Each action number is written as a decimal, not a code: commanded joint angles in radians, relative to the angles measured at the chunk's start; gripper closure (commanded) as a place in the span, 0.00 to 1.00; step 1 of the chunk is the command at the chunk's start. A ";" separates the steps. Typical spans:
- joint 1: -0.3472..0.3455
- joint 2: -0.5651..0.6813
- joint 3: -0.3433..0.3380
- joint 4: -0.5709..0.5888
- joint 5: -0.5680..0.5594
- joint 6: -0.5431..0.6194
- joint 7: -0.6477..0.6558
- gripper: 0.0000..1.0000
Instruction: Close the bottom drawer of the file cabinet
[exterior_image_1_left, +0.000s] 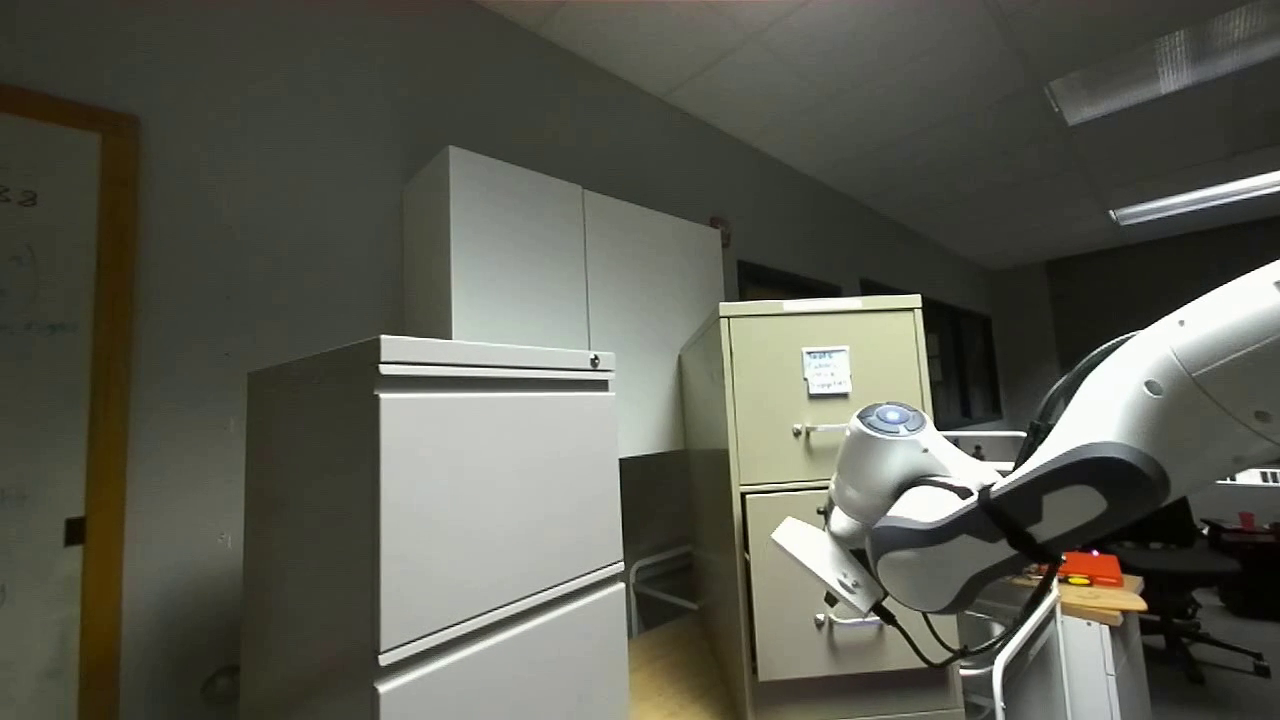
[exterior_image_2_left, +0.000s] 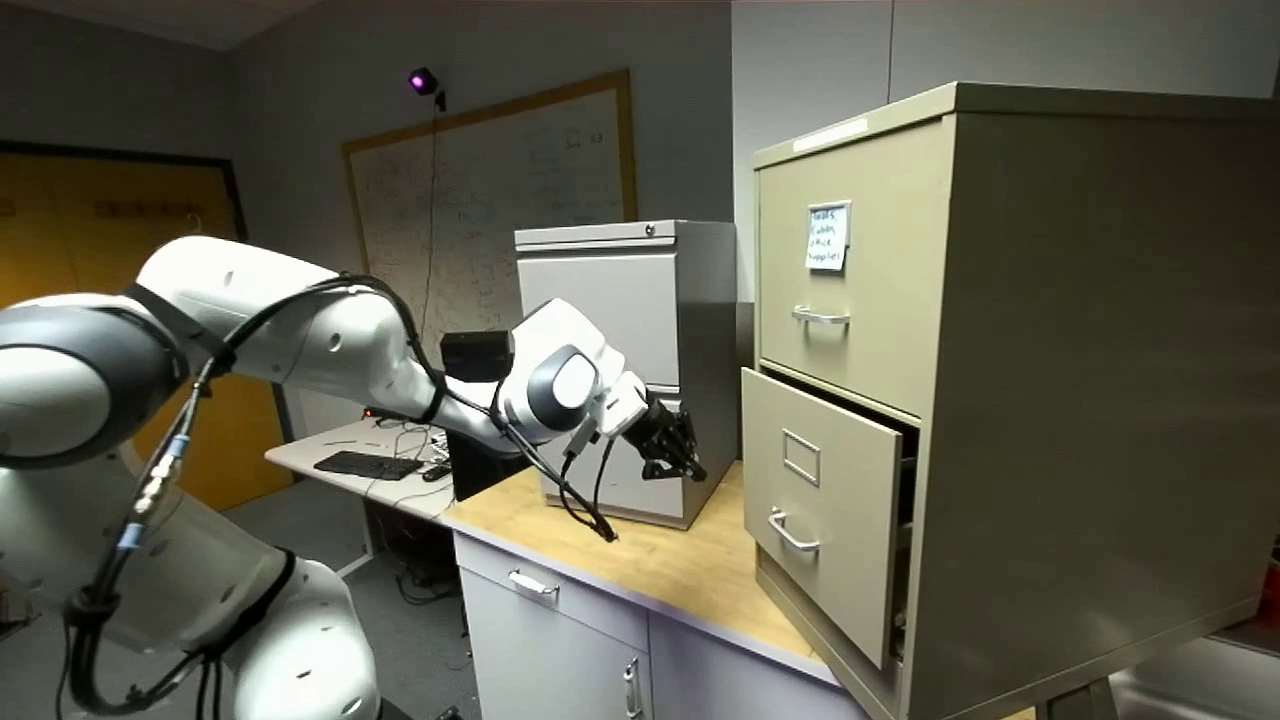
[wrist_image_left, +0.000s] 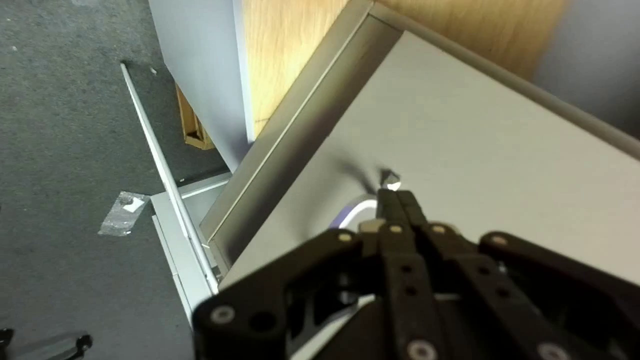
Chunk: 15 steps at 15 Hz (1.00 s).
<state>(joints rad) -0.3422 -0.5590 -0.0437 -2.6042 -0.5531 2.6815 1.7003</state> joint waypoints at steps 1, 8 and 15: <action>-0.142 -0.035 0.113 0.018 -0.010 0.042 0.074 1.00; -0.358 0.159 0.323 0.230 -0.101 0.215 0.182 1.00; -0.694 0.364 0.686 0.533 -0.509 0.096 0.531 1.00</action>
<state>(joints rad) -0.9352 -0.3176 0.5182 -2.2405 -0.9083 2.8521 2.1050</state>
